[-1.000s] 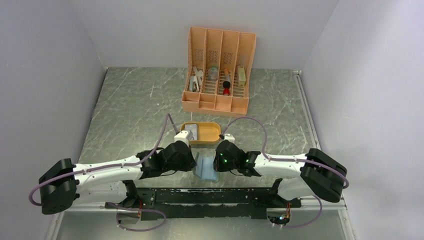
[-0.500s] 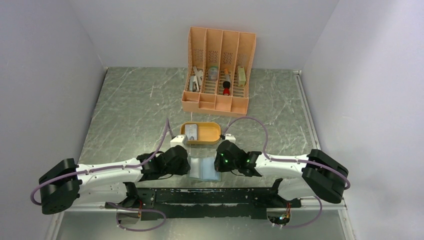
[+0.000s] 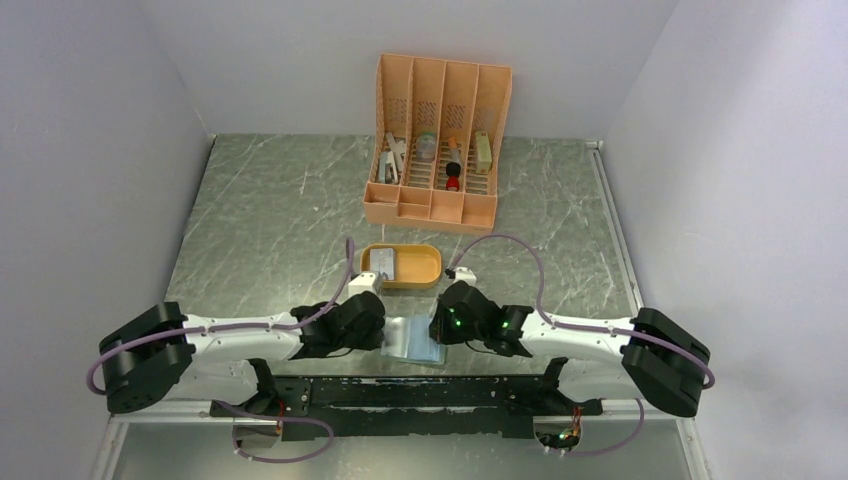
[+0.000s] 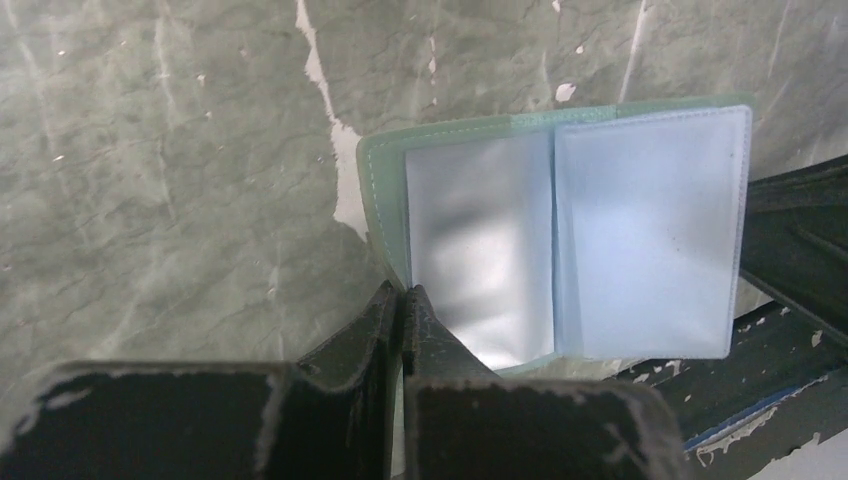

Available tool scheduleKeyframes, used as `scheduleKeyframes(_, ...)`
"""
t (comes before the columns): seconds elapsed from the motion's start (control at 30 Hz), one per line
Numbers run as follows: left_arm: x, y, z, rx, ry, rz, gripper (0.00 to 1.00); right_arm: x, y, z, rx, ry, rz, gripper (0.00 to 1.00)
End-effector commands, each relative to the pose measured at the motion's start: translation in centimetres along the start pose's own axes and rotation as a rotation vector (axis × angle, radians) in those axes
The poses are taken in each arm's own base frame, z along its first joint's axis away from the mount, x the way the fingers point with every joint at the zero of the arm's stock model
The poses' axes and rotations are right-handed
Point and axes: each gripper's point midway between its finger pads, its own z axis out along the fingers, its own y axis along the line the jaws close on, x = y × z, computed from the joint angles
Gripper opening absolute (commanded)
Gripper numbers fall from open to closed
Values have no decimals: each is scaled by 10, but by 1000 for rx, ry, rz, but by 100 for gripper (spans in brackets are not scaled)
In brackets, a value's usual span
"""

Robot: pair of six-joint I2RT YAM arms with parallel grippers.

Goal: Put the credit cards into the card holder
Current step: Open the card holder at the center of the board.

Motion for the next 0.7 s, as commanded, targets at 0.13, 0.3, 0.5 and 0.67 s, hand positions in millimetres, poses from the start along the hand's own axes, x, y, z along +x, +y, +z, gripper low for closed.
scheduleKeyframes(0.13, 7, -2, 12, -11, 36, 45, 5, -9, 15, -7, -66, -22, -12, 0)
scheduleKeyframes(0.3, 3, -3, 9, -12, 26, 50, 5, -9, 14, -5, -53, -15, -21, 0)
scheduleKeyframes(0.5, -4, 4, -3, -41, 0, 51, 8, -10, 6, -3, -3, -19, -30, 0)
scheduleKeyframes(0.67, -14, 11, -19, -58, -40, 41, 25, -10, -4, -2, 55, -12, -54, 0)
